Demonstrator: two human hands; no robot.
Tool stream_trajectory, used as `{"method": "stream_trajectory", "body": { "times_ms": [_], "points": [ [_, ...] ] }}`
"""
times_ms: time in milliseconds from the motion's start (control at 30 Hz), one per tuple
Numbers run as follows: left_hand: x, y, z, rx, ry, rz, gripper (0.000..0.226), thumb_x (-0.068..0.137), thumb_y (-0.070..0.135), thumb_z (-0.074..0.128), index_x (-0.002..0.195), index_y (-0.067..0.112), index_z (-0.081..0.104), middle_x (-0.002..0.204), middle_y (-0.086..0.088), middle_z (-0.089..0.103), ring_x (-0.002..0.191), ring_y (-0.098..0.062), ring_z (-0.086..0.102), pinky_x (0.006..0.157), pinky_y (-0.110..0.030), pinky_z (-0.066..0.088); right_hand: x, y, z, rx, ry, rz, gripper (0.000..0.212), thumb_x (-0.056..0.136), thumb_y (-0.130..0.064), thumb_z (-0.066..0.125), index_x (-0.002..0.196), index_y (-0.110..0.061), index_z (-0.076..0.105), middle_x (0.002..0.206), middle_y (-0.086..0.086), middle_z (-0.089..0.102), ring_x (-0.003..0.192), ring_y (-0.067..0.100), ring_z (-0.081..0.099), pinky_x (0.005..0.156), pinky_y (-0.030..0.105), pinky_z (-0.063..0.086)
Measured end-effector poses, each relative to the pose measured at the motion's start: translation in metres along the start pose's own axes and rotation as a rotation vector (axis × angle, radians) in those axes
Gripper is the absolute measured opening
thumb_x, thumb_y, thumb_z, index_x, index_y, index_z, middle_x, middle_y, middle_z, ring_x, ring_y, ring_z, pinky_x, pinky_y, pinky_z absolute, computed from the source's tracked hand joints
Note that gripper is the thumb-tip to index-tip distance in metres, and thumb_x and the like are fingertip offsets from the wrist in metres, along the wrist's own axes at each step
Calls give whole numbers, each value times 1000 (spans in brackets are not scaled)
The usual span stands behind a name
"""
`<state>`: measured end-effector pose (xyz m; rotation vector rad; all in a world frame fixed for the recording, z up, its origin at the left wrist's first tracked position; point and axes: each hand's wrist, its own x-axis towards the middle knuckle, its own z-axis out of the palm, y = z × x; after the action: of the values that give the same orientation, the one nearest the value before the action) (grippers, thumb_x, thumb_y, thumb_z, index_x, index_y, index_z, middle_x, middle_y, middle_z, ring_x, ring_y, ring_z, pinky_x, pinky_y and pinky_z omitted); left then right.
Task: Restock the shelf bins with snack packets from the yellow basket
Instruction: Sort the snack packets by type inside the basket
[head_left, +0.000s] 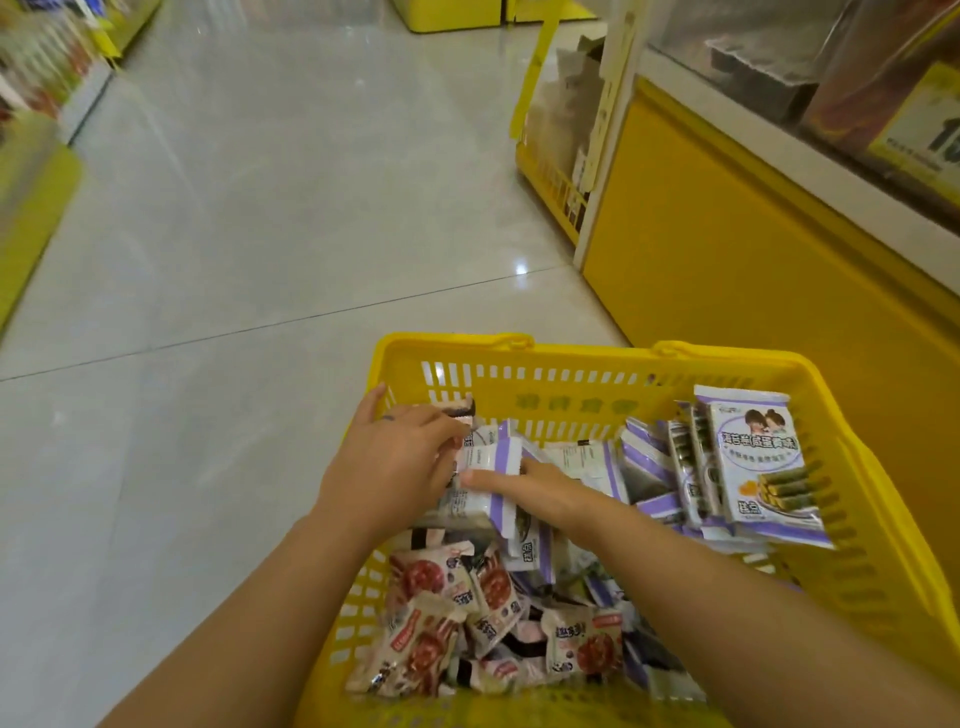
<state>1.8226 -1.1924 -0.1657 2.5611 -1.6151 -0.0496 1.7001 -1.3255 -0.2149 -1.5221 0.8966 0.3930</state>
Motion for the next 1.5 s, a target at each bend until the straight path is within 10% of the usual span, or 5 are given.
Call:
{"method": "stream_trajectory", "body": {
  "times_ms": [633,900,1033,1200,1500],
  "points": [
    [-3,0,3,177,-20,-11,33,97,43,38,113,36,66,123,11,59,110,-17,58,114,-49,-11,-10,-8,28,91,43,-83,41,70,-44,79,106,-26,69,104,0,71,96,20,66,89,40,54],
    [0,-2,3,166,-49,-104,36,100,44,28,120,39,58,129,13,51,117,-17,51,113,-55,-6,-43,-10,-21,37,153,-9,19,72,-38,78,72,-25,64,45,-11,61,41,5,60,37,14,40],
    [1,4,-4,116,-102,-168,32,99,41,36,124,39,57,132,10,49,120,-19,50,114,-56,0,-79,-8,-52,-4,233,-19,51,62,-48,79,102,-18,70,93,8,73,85,28,70,79,40,57],
    [12,48,-20,-456,-22,-212,32,98,35,45,124,25,60,132,-1,54,113,-21,55,95,-37,44,-126,1,-75,8,332,-86,33,62,-40,80,91,-25,73,91,3,74,83,22,70,77,38,56],
    [-27,148,22,-995,-590,-185,47,96,44,49,139,25,43,138,1,52,102,-7,53,85,-25,41,-183,61,-90,122,507,-110,18,78,-9,73,89,-20,64,94,6,70,83,22,69,63,32,60]
  ]
}}
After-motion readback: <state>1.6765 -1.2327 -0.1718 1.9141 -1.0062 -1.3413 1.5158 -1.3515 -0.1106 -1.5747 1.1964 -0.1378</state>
